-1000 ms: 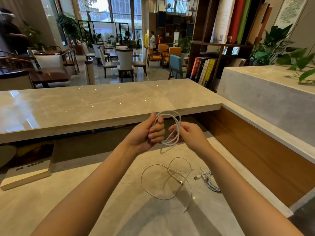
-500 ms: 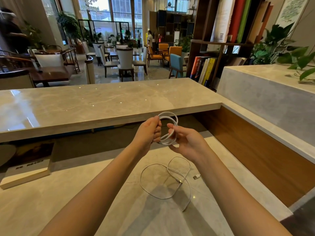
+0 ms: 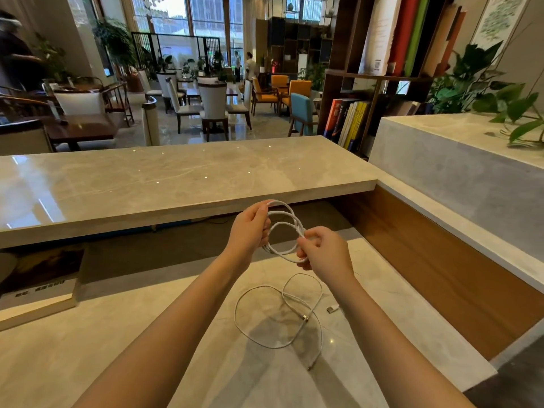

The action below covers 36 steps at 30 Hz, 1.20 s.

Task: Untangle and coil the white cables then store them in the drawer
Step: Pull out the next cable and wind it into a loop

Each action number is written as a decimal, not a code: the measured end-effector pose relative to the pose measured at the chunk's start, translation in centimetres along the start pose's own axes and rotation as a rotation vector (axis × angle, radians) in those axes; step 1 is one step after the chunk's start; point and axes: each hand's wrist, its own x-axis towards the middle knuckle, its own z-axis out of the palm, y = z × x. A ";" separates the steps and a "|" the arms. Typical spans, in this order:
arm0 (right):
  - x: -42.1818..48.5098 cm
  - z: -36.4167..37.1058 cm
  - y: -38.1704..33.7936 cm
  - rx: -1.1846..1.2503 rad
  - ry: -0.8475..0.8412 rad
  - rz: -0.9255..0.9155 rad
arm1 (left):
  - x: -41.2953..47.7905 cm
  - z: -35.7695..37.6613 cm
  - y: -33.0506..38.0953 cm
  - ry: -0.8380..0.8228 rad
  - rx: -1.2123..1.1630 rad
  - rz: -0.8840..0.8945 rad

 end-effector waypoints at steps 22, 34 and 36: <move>1.7 -7.3 2.4 -0.322 -0.271 -0.123 | 3.2 3.4 1.5 -0.124 -0.999 -0.440; 2.5 -5.7 1.1 0.646 -0.270 0.257 | 1.1 6.9 -0.6 -0.027 -0.513 -0.127; 2.5 -5.7 1.3 0.681 -0.241 0.259 | 0.9 7.2 -0.8 -0.034 -0.331 -0.059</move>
